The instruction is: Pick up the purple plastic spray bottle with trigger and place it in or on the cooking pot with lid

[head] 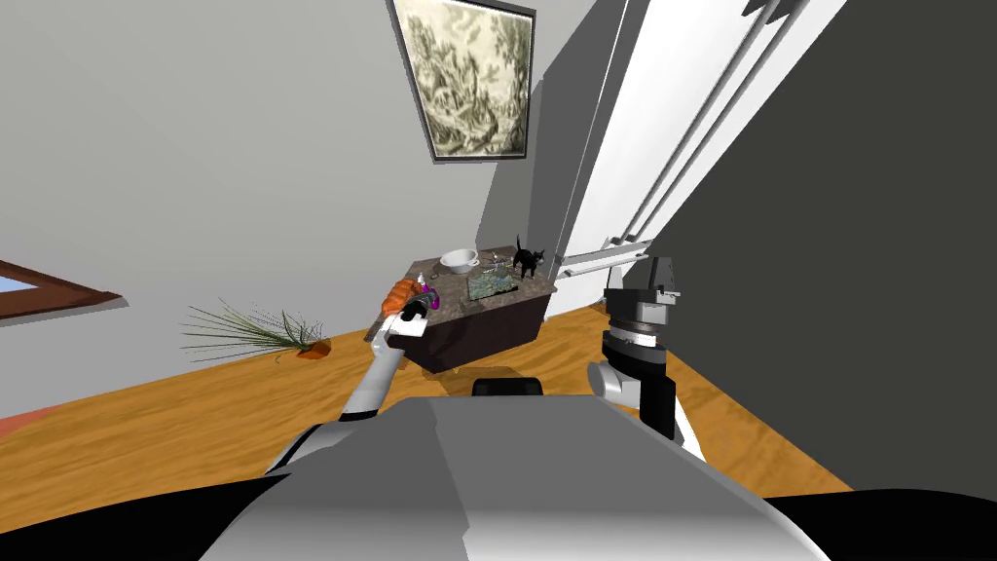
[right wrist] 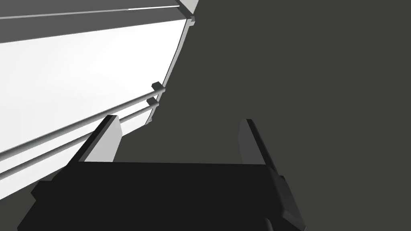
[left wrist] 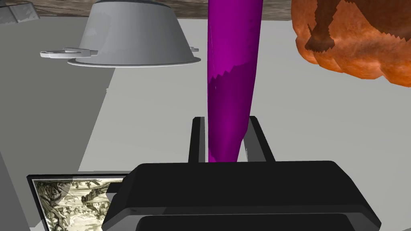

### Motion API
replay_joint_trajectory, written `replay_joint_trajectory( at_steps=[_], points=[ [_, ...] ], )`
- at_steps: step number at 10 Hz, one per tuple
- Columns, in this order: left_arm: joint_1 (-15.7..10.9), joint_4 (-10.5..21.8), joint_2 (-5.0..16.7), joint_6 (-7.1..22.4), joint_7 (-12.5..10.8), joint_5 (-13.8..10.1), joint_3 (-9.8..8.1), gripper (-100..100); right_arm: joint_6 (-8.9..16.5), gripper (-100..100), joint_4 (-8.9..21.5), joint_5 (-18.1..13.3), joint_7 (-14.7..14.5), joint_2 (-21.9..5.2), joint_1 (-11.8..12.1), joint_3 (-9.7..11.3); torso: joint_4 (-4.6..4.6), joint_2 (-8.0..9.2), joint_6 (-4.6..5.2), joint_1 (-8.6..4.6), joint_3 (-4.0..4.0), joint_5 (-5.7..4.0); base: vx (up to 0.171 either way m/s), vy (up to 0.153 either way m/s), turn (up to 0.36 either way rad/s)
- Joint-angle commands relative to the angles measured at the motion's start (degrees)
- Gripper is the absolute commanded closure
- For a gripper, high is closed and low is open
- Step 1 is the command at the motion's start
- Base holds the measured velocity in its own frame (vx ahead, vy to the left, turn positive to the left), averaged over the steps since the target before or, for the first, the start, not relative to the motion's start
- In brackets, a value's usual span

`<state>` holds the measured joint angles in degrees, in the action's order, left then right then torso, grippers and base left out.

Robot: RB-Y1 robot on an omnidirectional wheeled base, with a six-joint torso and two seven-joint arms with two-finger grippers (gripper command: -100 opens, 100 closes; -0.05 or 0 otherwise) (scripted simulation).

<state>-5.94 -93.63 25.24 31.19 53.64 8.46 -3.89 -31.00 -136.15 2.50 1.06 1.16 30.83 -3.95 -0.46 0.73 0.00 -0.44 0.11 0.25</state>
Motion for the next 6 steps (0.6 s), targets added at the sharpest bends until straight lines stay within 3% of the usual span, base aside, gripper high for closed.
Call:
replay_joint_trajectory(
  at_steps=[1,4,5,6],
  points=[
    [-1.8,1.9,0.9,1.7,-0.1,-0.1,-2.35,100,0.0,0,0.0,0.0,0.0,0.0,0.0,0.0,0.00,0.00,0.00,0.00,0.00,0.00,-0.192,-0.115,-0.275],
    [-4.8,6.1,2.5,3.9,-0.3,0.5,-7.09,100,0.0,0,0.0,0.0,0.0,0.0,0.0,0.0,0.01,-0.07,-0.02,0.20,-0.03,0.04,-0.160,-0.105,-0.337],
    [-4.8,6.1,2.5,3.9,-0.3,0.5,-7.09,100,0.0,0,0.0,0.0,0.0,0.0,0.0,0.0,0.02,-0.14,0.01,0.30,-0.05,0.04,-0.078,-0.045,-0.103],
    [-5.9,7.7,3.2,4.5,-0.4,0.9,-8.72,100,0.0,0,0.0,0.0,0.0,0.0,0.0,0.0,-0.04,-0.29,-0.11,0.51,-0.15,0.11,-0.078,-0.058,-0.199]
  ],
)
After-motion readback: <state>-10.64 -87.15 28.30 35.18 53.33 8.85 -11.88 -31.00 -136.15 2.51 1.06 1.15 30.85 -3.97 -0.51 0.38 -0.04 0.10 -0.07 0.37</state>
